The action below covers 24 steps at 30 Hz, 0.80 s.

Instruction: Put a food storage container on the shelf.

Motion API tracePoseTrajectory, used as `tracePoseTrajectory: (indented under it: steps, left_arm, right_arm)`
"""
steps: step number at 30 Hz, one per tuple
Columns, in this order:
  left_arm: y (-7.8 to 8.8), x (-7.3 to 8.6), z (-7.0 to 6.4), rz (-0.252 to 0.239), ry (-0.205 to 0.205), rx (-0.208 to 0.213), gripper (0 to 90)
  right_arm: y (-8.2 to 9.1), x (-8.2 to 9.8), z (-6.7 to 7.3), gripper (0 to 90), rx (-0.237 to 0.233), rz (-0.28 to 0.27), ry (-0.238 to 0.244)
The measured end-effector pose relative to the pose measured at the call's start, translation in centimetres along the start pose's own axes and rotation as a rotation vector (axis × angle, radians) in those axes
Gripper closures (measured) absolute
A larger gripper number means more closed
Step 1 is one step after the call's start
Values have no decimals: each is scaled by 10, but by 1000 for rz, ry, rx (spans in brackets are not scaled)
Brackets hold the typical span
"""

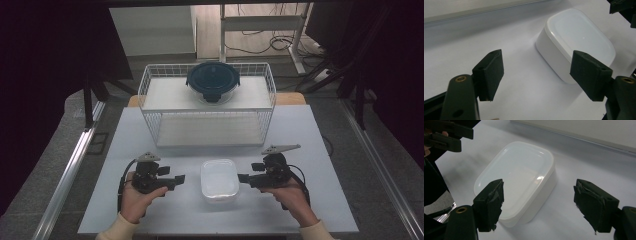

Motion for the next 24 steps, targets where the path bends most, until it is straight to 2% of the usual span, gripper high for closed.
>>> tracePoseTrajectory:
  steps: [5,7,12,15,17,20,24]
  left_arm:
    - [0,0,2,-9,-8,7,260]
    - [2,-1,2,-24,5,14,254]
    - [0,-5,-3,-49,38,90,252]
    - [-5,-7,-5,-41,44,113,259]
    - [-10,-8,-7,-35,63,138,265]
    - [-18,-11,-10,-39,123,189,272]
    - [-29,-11,-12,-27,163,228,294]
  right_arm:
    - [-2,0,1,244,-4,3,6]
    - [-2,0,2,254,-3,2,5]
    - [-4,1,6,277,-16,1,-4]
    - [-8,2,7,295,-17,8,-11]
    - [-11,3,8,301,-20,16,-21]
    - [-14,4,7,308,-28,29,-37]
    - [-19,6,5,317,-36,45,-61]
Point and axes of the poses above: each handheld gripper's, and its own axes: y roughly backward along the jaws, x roughly out of its underside, z roughly to its left, the point moved 3 cm from there along -y, roughly forward along the jaws, and after that the axes turned 13 degrees about -y, right-handed, at the moved point
